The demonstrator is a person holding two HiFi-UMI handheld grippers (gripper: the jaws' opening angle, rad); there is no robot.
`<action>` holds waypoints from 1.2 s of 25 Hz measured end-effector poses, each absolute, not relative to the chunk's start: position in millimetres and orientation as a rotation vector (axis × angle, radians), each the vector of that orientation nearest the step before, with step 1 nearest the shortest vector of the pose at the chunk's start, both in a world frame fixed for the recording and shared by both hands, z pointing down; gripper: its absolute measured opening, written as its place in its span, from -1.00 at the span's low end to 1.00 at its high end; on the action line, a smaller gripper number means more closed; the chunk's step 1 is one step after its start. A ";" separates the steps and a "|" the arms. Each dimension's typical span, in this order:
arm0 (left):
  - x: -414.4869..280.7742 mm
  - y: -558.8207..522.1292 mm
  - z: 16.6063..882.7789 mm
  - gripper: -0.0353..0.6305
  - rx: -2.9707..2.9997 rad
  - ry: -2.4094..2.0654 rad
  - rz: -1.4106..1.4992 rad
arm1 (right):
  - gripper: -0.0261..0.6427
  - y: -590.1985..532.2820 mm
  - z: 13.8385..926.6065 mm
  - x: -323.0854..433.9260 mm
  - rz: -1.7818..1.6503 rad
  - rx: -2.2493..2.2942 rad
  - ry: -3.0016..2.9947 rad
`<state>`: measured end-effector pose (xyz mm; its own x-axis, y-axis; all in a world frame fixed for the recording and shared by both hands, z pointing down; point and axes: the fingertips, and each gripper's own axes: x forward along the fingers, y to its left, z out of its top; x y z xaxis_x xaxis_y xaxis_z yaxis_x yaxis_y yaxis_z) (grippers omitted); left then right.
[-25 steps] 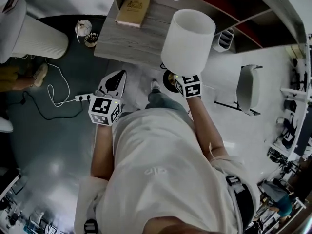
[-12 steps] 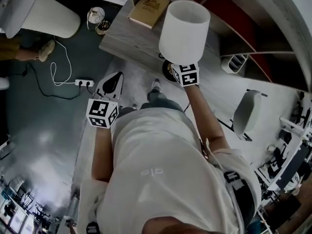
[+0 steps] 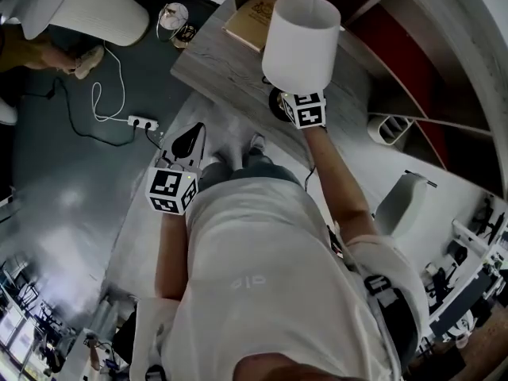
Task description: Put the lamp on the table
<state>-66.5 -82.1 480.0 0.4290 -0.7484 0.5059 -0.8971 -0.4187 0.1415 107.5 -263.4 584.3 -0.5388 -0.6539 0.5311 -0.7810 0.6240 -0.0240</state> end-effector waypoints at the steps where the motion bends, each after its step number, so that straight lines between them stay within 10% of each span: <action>1: -66.3 -82.7 480.3 -0.85 2.292 -1.402 0.527 | -0.78 -268.8 586.7 106.7 0.353 1.128 -2.372; 30: -110.6 -74.1 498.1 -0.85 2.156 -1.448 0.534 | -0.77 -334.2 624.2 65.4 0.228 1.184 -2.383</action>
<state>-110.6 -74.1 498.1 0.3622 -0.7410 0.5654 -0.9307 -0.3207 0.1759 65.4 -334.2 624.2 -0.5192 -0.7095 0.4765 -0.7871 0.6142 0.0568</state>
